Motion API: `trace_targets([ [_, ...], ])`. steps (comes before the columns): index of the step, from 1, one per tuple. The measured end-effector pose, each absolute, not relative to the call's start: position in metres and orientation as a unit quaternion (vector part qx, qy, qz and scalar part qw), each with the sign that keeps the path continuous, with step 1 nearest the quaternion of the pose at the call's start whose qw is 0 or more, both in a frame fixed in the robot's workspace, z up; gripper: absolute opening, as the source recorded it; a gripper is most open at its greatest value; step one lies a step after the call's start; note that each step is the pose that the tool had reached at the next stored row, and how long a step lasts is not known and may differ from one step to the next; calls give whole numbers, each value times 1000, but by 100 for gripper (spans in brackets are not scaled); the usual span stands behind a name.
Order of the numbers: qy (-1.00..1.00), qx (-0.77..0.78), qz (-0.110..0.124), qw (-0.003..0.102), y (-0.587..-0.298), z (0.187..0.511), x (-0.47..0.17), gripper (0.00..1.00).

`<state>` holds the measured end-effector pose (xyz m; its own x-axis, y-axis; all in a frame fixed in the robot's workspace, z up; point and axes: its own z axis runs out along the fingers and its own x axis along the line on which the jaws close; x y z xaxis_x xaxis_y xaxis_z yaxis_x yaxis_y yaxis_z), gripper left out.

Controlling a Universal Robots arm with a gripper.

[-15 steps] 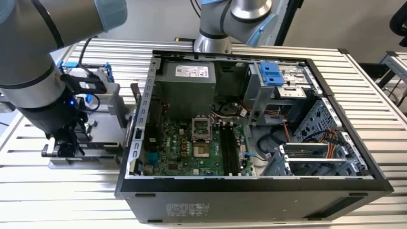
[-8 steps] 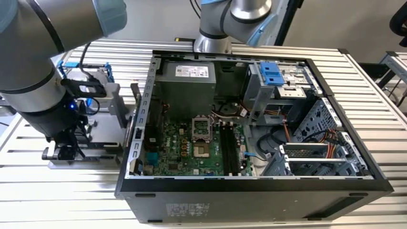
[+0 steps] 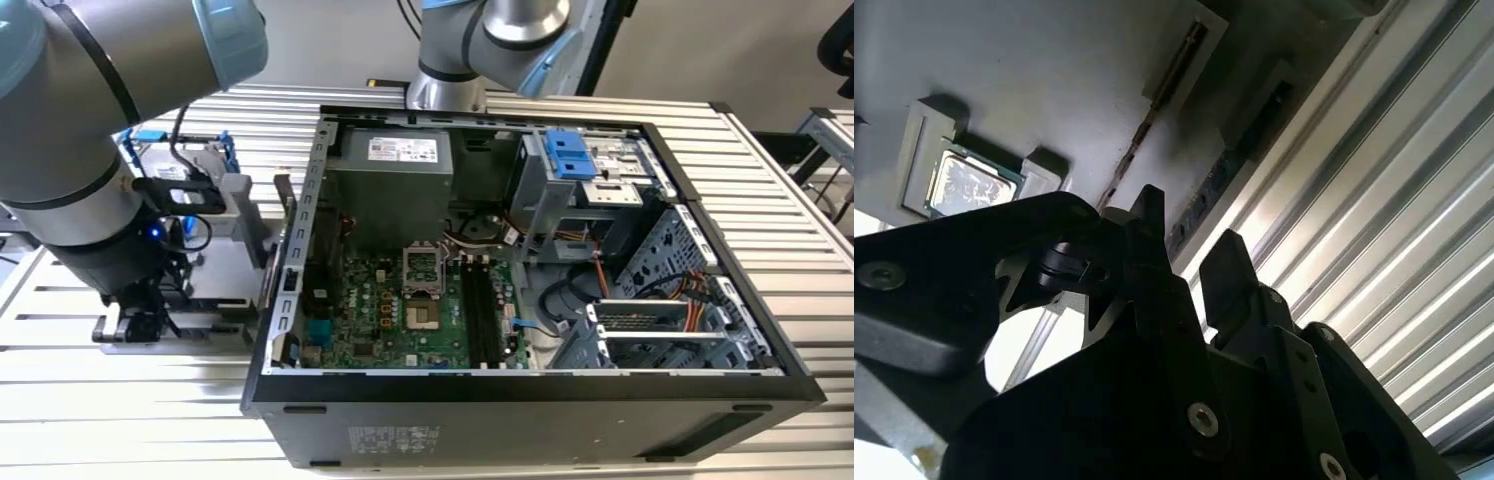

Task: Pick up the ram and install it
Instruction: 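Pick up the ram and move it above insertion slot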

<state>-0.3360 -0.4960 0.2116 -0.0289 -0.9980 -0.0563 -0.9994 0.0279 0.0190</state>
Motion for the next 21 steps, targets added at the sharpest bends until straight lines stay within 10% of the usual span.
trace_targets([
  [21,721,-692,26,14,-496,193,-336,100],
])
